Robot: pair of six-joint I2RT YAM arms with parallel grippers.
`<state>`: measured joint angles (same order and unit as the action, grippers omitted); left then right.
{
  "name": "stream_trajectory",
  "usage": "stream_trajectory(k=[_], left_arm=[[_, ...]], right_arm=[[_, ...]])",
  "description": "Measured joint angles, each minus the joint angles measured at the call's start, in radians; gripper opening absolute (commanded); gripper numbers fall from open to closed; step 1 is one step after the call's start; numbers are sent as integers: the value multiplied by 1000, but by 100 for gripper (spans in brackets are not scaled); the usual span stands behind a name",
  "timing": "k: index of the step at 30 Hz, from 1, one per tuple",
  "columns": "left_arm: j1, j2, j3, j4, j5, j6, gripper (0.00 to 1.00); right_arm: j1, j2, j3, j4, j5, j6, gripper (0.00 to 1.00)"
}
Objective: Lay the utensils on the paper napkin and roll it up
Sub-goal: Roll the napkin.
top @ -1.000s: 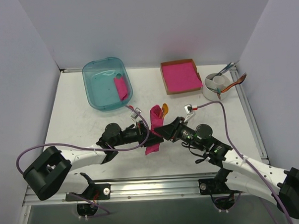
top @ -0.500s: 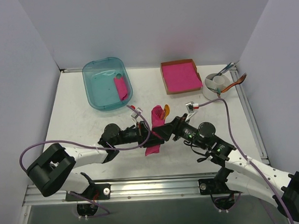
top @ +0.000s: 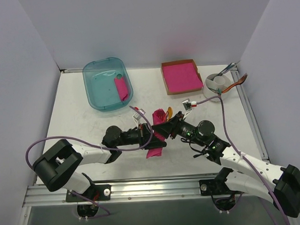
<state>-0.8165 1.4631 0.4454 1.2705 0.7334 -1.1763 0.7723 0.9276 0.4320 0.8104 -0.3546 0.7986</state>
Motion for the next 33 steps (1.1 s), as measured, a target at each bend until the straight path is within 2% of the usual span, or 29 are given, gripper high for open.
stream_trajectory(k=[8, 11, 16, 26, 28, 29, 32, 33], left_arm=[[-10, 18, 3, 30, 5, -21, 2], [-18, 20, 8, 30, 3, -10, 2], [-37, 15, 21, 6, -20, 50, 3], [-50, -24, 31, -164, -94, 177, 7], [-53, -32, 35, -194, -107, 196, 7], [-54, -37, 36, -209, -111, 205, 7], [-54, -43, 37, -234, -116, 218, 7], [-54, -43, 37, -240, -115, 218, 7]], right_arm=[[-6, -21, -24, -10, 25, 9, 21], [-4, -56, -36, -34, 63, 18, 18], [8, -106, -43, -76, 117, 38, 19], [10, -114, -49, -141, 203, 65, 20], [14, -114, -49, -147, 219, 66, 23], [15, -114, -49, -150, 226, 67, 35], [12, -114, -49, -149, 264, 67, 50], [12, -114, -49, -149, 272, 66, 52]])
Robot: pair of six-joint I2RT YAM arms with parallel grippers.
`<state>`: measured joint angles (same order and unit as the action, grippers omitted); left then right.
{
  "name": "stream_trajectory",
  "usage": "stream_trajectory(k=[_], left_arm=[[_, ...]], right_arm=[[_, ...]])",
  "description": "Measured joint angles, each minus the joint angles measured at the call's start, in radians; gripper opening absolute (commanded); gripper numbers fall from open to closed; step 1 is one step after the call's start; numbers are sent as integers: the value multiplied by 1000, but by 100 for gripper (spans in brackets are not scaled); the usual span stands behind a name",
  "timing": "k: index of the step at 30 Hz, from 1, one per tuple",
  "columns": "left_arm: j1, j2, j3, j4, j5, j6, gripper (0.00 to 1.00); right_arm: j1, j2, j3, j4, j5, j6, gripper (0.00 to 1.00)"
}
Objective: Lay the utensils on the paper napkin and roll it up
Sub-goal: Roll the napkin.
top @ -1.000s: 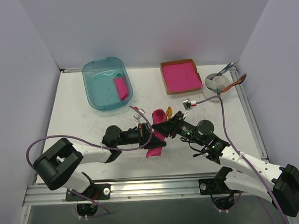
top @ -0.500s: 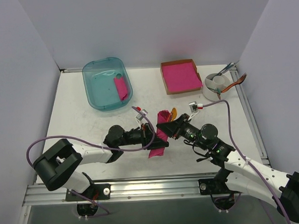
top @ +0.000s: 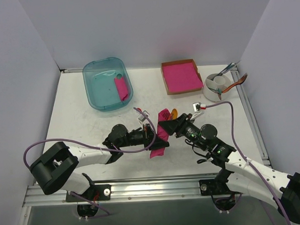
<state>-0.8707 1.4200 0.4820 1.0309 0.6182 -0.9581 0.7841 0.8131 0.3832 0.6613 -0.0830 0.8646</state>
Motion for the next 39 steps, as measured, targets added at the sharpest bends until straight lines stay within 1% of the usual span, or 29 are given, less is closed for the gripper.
stream_trajectory(k=[3, 7, 15, 18, 19, 21, 23, 29, 30, 31, 32, 33, 34, 35, 37, 39], left_arm=[[0, 0, 0, 0, 5, -8, 7], [0, 1, 0, 10, 18, -25, 7], [0, 1, 33, 1, 27, -30, 7], [1, 1, 38, -6, 31, -31, 7], [1, 2, 39, -10, 33, -31, 7], [1, 6, 41, -11, 34, -33, 7], [1, 12, 42, -11, 35, -34, 7], [1, 21, 42, -12, 32, -32, 7], [1, 21, 42, -12, 29, -31, 7], [0, 21, 42, -12, 26, -30, 7], [0, 21, 42, -12, 26, -29, 7], [0, 21, 42, -12, 24, -28, 7], [0, 21, 42, -11, 24, -27, 6], [0, 21, 42, -11, 24, -27, 6], [1, 21, 42, -10, 23, -28, 5], [3, 21, 42, -10, 23, -29, 5]], right_arm=[[-2, 0, 0, 2, 6, -4, 57], [-5, 0, -5, 27, -8, -4, 58], [5, 16, -72, 111, -46, 8, 58], [11, 23, -79, 135, -47, 16, 47], [14, 23, -80, 142, -47, 19, 36], [16, 23, -81, 158, -49, 23, 30], [19, 23, -81, 163, -48, 24, 27], [24, 13, -80, 135, -20, 25, 27], [25, 10, -80, 132, -14, 25, 28], [27, 8, -80, 129, -8, 25, 32], [29, 8, -79, 124, -2, 26, 39], [29, 8, -76, 116, 4, 27, 48], [28, 9, -73, 110, 14, 27, 60], [28, 10, -71, 103, 23, 27, 66], [28, 9, -66, 85, 35, 21, 76], [28, -3, -66, 63, 43, 18, 80]])
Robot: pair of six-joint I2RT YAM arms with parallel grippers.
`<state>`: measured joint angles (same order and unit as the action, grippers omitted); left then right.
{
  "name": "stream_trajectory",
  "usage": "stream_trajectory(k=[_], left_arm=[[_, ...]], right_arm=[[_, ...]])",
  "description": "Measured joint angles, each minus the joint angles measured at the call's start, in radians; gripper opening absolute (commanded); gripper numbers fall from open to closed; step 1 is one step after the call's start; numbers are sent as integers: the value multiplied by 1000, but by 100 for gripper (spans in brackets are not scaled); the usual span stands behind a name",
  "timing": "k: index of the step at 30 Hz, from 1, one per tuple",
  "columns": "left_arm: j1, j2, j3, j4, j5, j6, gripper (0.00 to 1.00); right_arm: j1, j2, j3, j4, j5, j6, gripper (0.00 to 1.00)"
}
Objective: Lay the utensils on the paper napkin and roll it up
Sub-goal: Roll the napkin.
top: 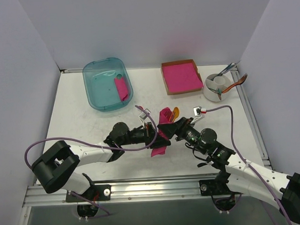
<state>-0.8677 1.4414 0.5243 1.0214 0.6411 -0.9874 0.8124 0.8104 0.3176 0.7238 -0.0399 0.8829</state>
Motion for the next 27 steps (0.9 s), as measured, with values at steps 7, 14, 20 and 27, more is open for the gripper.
stream_trajectory(k=[7, 14, 20, 27], left_arm=[[49, 1, 0, 6, 1, -15, 2], [127, 9, 16, 25, 8, -56, 2], [137, 43, 59, 83, 15, -117, 2], [143, 100, 69, 159, 19, -182, 2]], right_arm=[[0, -163, -3, -93, 8, -14, 91], [-1, -242, -110, -68, -99, -33, 96], [1, -77, -116, 7, -190, -48, 99], [14, 86, -97, 116, -229, -56, 96]])
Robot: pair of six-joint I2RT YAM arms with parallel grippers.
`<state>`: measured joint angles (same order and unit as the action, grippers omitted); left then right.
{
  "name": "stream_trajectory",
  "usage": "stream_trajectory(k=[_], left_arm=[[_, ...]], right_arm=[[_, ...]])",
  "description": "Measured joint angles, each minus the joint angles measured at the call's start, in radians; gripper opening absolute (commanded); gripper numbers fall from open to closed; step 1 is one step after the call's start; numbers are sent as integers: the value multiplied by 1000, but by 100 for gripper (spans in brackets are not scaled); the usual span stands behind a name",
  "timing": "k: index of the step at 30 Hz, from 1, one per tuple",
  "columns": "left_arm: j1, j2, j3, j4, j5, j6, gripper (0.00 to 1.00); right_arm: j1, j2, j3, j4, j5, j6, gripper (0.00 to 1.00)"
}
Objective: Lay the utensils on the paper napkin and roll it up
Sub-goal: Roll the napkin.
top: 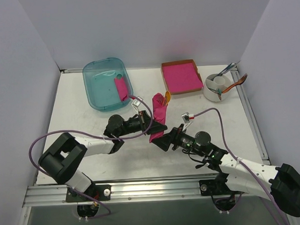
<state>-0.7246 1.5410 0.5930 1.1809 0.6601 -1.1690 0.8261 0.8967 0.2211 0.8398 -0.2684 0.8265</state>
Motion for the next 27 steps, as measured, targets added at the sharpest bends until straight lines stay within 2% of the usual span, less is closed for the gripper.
stream_trajectory(k=[17, 20, 22, 23, 27], left_arm=[[-1, 38, 1, 52, 0, -42, 2], [-1, 38, 1, 58, 0, -43, 2], [-1, 38, 1, 57, 0, -43, 2], [-1, 38, 1, 57, 0, -43, 2], [-1, 38, 1, 50, 0, -42, 2]], right_arm=[[8, 46, 68, 31, -47, -37, 93], [9, 58, 82, 29, -52, -44, 88], [14, 70, 96, 20, -52, -49, 80], [16, 77, 102, 15, -52, -53, 72], [20, 86, 107, 0, -51, -68, 57]])
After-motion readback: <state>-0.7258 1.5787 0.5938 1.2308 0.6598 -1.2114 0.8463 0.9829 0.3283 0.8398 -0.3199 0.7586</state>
